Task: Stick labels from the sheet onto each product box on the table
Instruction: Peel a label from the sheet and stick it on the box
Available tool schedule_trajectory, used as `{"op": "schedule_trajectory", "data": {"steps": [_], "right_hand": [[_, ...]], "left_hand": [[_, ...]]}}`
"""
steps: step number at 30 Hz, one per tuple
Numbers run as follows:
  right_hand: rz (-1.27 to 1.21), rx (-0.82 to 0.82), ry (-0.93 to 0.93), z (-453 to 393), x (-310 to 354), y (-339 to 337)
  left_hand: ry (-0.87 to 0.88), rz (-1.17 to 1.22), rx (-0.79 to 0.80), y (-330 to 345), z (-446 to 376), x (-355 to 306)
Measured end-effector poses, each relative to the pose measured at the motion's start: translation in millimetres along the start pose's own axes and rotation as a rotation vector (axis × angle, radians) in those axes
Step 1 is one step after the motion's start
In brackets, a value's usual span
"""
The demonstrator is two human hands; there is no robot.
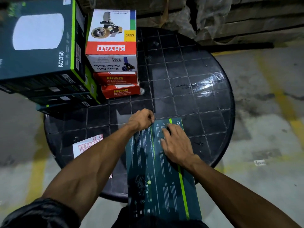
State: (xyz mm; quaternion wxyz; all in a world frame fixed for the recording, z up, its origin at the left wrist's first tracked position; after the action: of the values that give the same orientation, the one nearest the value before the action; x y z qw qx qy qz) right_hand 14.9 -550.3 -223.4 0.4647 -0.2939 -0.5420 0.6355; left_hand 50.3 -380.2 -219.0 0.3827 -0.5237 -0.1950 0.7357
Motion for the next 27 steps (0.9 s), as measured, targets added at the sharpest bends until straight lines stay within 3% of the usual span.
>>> {"op": "schedule_trajectory", "data": {"steps": [6,14,22,27], "right_hand": [[0.159,0.059,-0.042,10,-2,3],[0.175,0.057,-0.102,7,-4,3],[0.28,0.236,-0.197,9,-11,2],[0.302,0.289,-0.173,10,-6,1]], "left_hand": [[0.001,0.007,-0.021,2,-2,0],[-0.03,0.063,0.04,-1,-13,1],[-0.009,0.163,0.19,-7,-20,-3],[-0.034,0.165,0.202,0,-23,-2]]}}
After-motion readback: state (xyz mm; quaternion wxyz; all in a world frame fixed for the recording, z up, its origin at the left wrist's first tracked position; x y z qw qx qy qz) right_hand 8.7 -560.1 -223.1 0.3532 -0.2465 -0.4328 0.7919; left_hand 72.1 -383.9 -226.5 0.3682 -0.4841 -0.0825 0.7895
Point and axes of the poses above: each hand's wrist, its own z-axis away from the middle knuckle, its own y-axis out of the palm, x = y × z, the point moved 4 cm from there along -z, towards the middle knuckle, and after that the axes turned 15 degrees about y, right-handed, at the moved point
